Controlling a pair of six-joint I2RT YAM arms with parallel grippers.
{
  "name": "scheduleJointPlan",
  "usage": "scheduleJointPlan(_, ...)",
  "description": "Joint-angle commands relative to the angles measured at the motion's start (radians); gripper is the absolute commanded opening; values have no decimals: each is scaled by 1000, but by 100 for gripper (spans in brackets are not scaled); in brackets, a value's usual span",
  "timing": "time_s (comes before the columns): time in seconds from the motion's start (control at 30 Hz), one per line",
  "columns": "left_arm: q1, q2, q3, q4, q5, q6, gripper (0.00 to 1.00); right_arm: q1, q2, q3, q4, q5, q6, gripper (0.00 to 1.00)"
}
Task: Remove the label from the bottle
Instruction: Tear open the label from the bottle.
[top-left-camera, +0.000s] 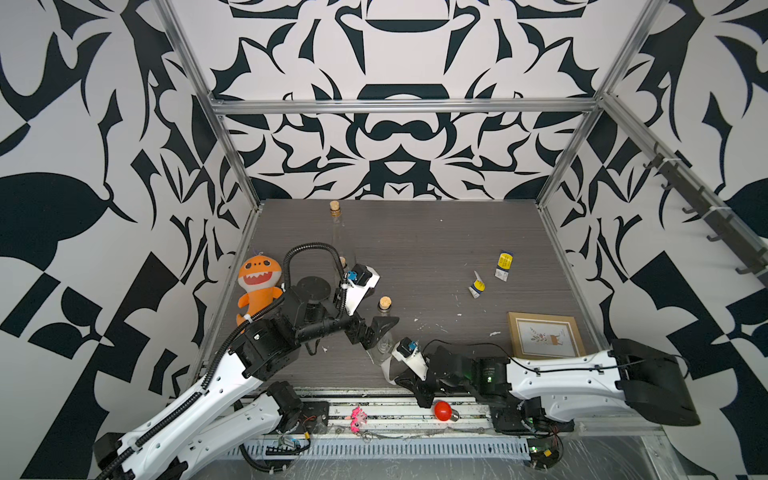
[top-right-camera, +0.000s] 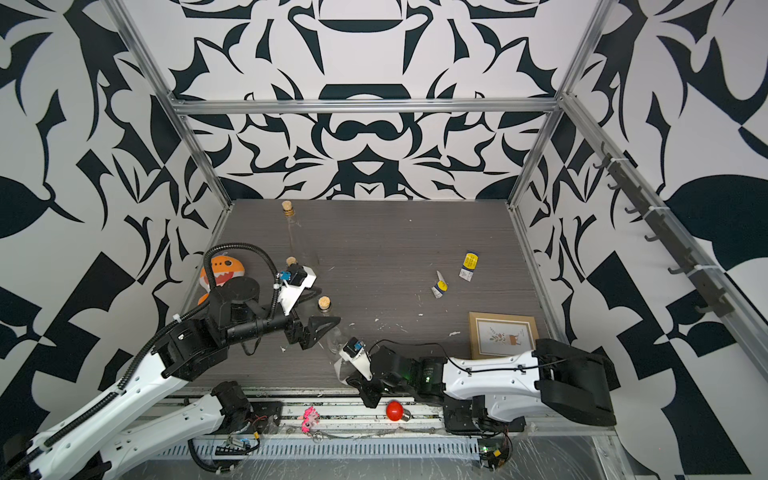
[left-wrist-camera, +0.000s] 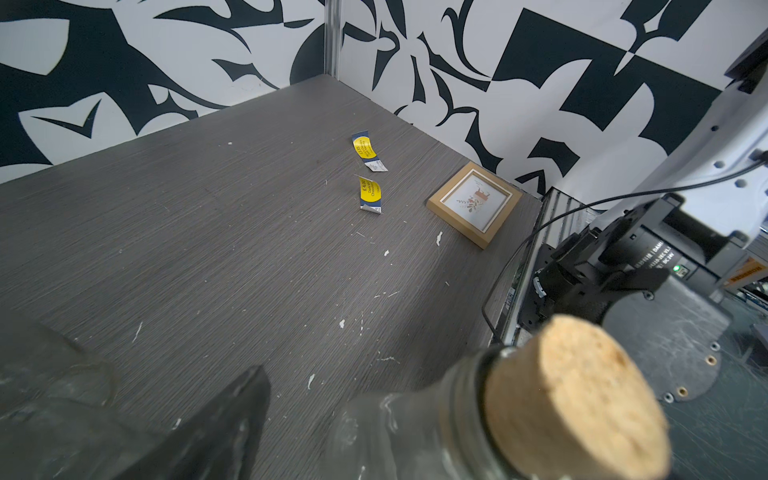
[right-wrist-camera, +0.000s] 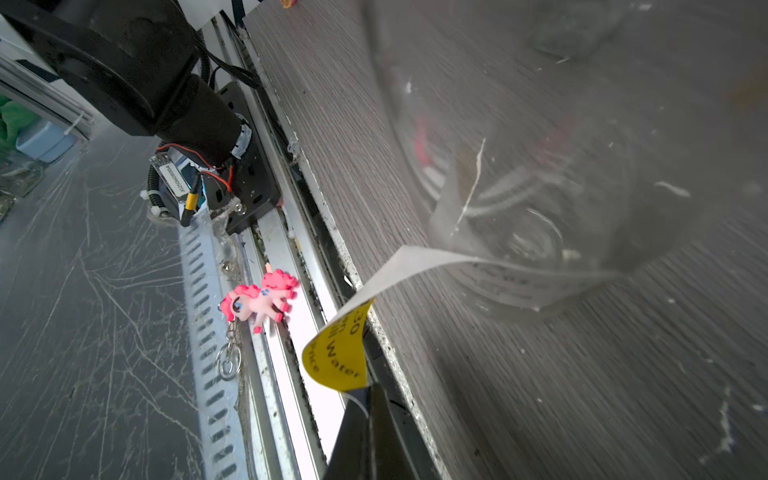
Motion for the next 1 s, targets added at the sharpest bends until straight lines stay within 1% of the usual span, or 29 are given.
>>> scheduleJointPlan(0.0, 3, -1, -11, 38, 0, -28, 99, 12, 44, 65, 91, -14, -10, 0)
scheduleJointPlan(0.13, 3, -2, -10, 36, 10, -30, 100, 13, 98, 88, 118, -25, -14, 0)
scheduleJointPlan(0.17, 3, -1, -9, 37, 15, -30, 98, 14, 105, 92, 118, -26, -14, 0)
scheduleJointPlan(0.3, 3, 7, -9, 36, 25, -37, 88, 16, 93, 81, 117, -6, -9, 0)
scheduleJointPlan(0.4, 3, 0, -17, 42, 7, -41, 84, 16, 72, 66, 110, 6, -5, 0)
scheduleJointPlan(0.47, 3, -5, -26, 54, 8, -43, 77, 16, 64, 58, 106, 7, -3, 0)
scheduleJointPlan(0.5, 3, -5, -29, 58, 13, -45, 73, 16, 64, 57, 107, 7, -1, 0)
scheduleJointPlan(0.57, 3, -2, -36, 76, 35, -55, 60, 16, 69, 57, 109, 7, 0, 0)
scheduleJointPlan(0.63, 3, -4, -50, 101, 61, -68, 54, 17, 78, 58, 115, 4, 0, 0)
scheduleJointPlan(0.73, 3, -16, -82, 144, 95, -79, 40, 17, 94, 60, 126, -1, 4, 0)
scheduleJointPlan(0.8, 3, -20, -89, 145, 98, -73, 27, 16, 98, 61, 125, -2, 5, 0)
scheduleJointPlan(0.83, 3, -23, -90, 140, 98, -63, 19, 16, 95, 59, 126, -4, 4, 0)
scheduleJointPlan(0.87, 3, -24, -92, 133, 96, -51, 6, 16, 92, 59, 125, -8, 6, 0)
scheduleJointPlan(0.9, 3, -24, -93, 128, 98, -37, 0, 17, 85, 56, 118, -12, 6, 0)
scheduleJointPlan(0.97, 3, -24, -93, 109, 114, 5, 0, 16, 52, 52, 62, -16, 10, 0)
